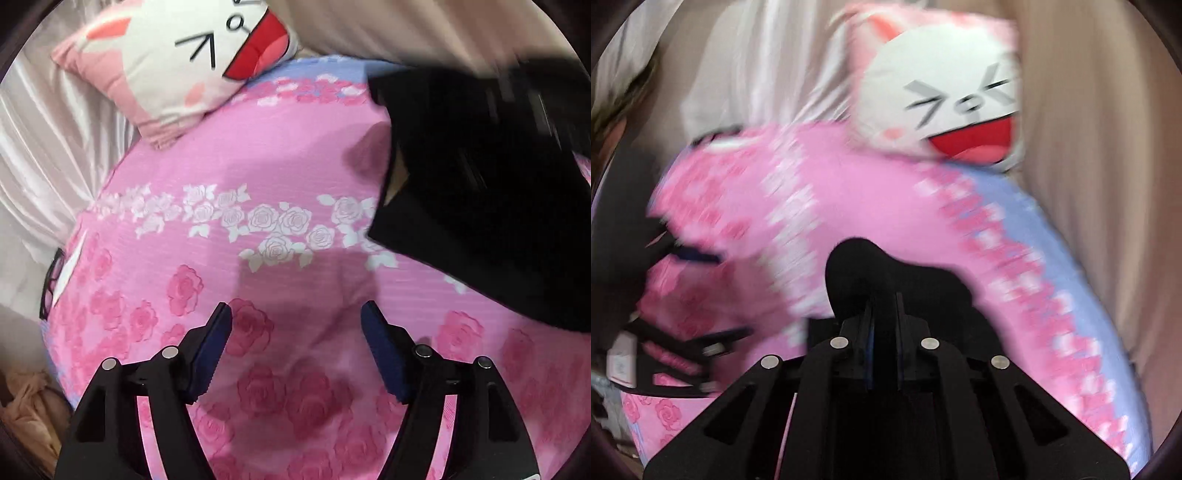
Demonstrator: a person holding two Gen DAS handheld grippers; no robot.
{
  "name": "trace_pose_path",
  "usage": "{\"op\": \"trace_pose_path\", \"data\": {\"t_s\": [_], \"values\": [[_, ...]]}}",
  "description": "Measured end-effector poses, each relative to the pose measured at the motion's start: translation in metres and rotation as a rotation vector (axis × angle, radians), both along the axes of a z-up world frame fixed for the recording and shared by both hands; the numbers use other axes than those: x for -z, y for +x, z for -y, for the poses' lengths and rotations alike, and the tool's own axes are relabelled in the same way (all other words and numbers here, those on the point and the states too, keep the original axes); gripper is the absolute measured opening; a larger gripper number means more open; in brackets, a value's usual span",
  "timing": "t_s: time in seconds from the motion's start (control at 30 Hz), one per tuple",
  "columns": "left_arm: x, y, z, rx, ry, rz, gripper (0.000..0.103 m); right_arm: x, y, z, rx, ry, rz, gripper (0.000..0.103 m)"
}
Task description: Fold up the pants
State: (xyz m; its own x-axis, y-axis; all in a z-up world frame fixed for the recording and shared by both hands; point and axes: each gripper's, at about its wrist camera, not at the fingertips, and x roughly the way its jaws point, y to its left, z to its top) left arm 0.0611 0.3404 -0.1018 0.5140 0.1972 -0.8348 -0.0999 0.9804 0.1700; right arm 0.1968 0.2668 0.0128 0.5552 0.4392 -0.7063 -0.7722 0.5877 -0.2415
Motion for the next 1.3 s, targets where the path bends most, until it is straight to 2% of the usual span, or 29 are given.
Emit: {"op": "trace_pose_path", "data": {"t_s": [0.07, 0.13, 0.2, 0.27, 0.33, 0.37, 0.43, 0.47, 0.5, 0.53, 0.6, 0.67, 0.73, 0.8, 0.83, 0.87, 0.9, 0.93, 1.0, 1.03, 1.07, 1.13, 1.17, 1.23, 1.27, 1.3], "values": [[-0.01, 0.005, 0.004, 0.005, -0.014, 0.034, 0.087, -0.03, 0.032, 0.017, 0.057, -0.014, 0.056, 0.007], [-0.015, 0.024, 0.007, -0.009, -0.005, 0.047, 0.087, -0.048, 0.073, 0.026, 0.119, -0.046, 0.078, 0.007], [-0.009, 0.051, 0.009, -0.039, 0.046, 0.015, 0.087, -0.051, 0.099, 0.037, 0.15, -0.066, 0.06, 0.007], [0.004, 0.077, 0.01, -0.1, 0.152, -0.04, 0.087, -0.051, 0.118, 0.047, 0.181, -0.092, 0.043, 0.007], [0.016, 0.092, 0.008, -0.114, 0.173, -0.074, 0.088, -0.047, 0.126, 0.05, 0.197, -0.089, 0.016, 0.007], [0.014, 0.093, 0.009, -0.124, 0.164, -0.045, 0.085, -0.045, 0.126, 0.05, 0.193, -0.088, 0.013, 0.007], [0.013, 0.092, 0.014, -0.066, 0.123, -0.053, 0.058, -0.039, 0.121, 0.048, 0.177, -0.088, 0.017, 0.007], [0.013, 0.091, 0.02, 0.004, 0.075, -0.07, 0.005, -0.039, 0.119, 0.046, 0.17, -0.092, 0.022, 0.007], [0.014, 0.089, 0.027, 0.043, 0.047, -0.096, 0.0, -0.037, 0.118, 0.041, 0.166, -0.095, 0.027, 0.007], [0.014, 0.086, 0.033, 0.047, 0.091, -0.096, 0.0, -0.038, 0.117, 0.038, 0.162, -0.099, 0.036, 0.007], [0.017, 0.077, 0.04, 0.073, 0.13, -0.097, 0.0, -0.043, 0.109, 0.033, 0.154, -0.1, 0.071, 0.007], [0.015, 0.066, 0.038, 0.069, 0.108, -0.111, 0.0, -0.053, 0.092, 0.029, 0.138, -0.069, 0.092, 0.007], [0.012, 0.047, 0.029, 0.045, 0.096, -0.118, 0.0, -0.057, 0.063, 0.021, 0.089, -0.028, 0.071, 0.007], [0.009, 0.027, 0.015, 0.001, 0.084, -0.123, 0.0, -0.043, 0.021, 0.003, -0.031, 0.003, -0.026, 0.007], [0.007, 0.016, 0.005, -0.034, 0.068, -0.137, 0.0, -0.028, 0.003, -0.007, -0.084, 0.026, -0.104, 0.009], [0.005, 0.006, -0.007, -0.076, 0.063, -0.147, 0.004, -0.001, -0.017, -0.022, -0.142, 0.03, -0.21, 0.012], [0.002, -0.008, -0.023, -0.142, 0.073, -0.145, 0.008, 0.025, -0.033, -0.036, -0.172, 0.012, -0.257, 0.012], [0.0, -0.02, -0.034, -0.191, 0.091, -0.145, 0.008, 0.06, -0.053, -0.053, -0.193, -0.035, -0.266, 0.014], [-0.003, -0.041, -0.062, -0.302, 0.142, -0.155, 0.008, 0.097, -0.074, -0.066, -0.189, -0.106, -0.24, 0.02], [-0.005, -0.052, -0.073, -0.342, 0.137, -0.151, 0.008, 0.102, -0.084, -0.065, -0.185, -0.098, -0.211, 0.027], [-0.008, -0.059, -0.079, -0.364, 0.126, -0.143, 0.008, 0.096, -0.097, -0.057, -0.219, -0.042, -0.224, 0.037], [-0.017, -0.074, -0.083, -0.372, 0.082, -0.104, 0.008, 0.07, -0.107, -0.032, -0.254, 0.089, -0.287, 0.077], [-0.02, -0.072, -0.083, -0.365, 0.071, -0.086, 0.008, 0.051, -0.111, -0.012, -0.246, 0.163, -0.286, 0.095], [-0.029, -0.063, -0.073, -0.324, 0.039, -0.03, 0.011, 0.018, -0.111, 0.032, -0.216, 0.262, -0.252, 0.096], [-0.036, -0.052, -0.064, -0.288, 0.008, 0.004, 0.019, 0.007, -0.108, 0.054, -0.188, 0.299, -0.233, 0.096], [-0.041, -0.045, -0.054, -0.256, -0.011, 0.022, 0.032, -0.002, -0.103, 0.077, -0.143, 0.325, -0.212, 0.095]]}}
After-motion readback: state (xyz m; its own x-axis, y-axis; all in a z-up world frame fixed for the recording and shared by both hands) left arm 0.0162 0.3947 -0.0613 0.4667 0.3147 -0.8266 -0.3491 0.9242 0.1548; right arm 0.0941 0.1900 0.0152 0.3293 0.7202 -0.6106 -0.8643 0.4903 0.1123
